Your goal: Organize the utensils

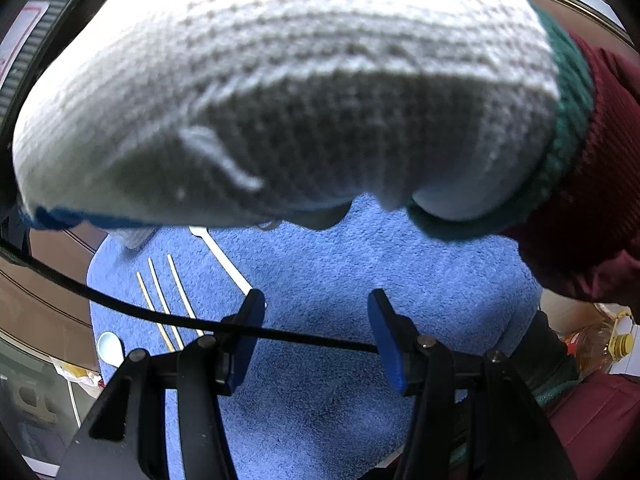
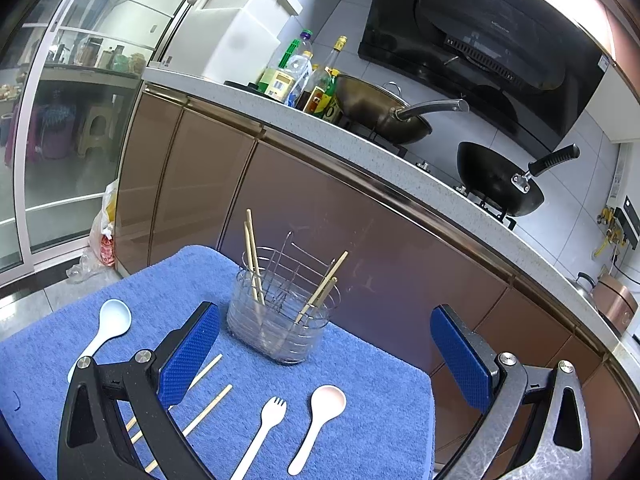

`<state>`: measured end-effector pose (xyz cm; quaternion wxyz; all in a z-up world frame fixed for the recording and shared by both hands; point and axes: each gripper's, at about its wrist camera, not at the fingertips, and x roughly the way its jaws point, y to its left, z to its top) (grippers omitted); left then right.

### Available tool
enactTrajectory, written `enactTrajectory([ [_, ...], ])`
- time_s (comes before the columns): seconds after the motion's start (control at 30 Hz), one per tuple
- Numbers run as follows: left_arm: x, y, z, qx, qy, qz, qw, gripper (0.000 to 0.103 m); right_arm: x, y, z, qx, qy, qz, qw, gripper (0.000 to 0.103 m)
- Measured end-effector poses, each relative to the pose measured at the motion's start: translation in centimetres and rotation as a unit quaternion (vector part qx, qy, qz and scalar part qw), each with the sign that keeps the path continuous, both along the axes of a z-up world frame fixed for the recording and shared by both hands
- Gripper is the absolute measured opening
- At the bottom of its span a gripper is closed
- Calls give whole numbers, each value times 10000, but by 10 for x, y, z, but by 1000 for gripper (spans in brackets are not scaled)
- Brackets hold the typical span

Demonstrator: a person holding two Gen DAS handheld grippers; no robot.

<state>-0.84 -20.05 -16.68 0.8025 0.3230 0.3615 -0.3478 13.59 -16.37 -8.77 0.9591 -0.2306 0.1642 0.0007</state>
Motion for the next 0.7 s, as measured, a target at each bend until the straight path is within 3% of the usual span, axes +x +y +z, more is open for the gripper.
enactTrajectory([
  [0.43,1,21,0,-204,-111,158,9996,51,2,-42,7,262,-1,-478,9985,103],
  [0.6,9,55,10,-816,-208,504,9952,51,-7,-80,8,461,25,-875,9951,103],
  [0.7,22,88,20,-1442,-189,963,9847,53,-20,-103,11,648,26,-1035,9925,103],
])
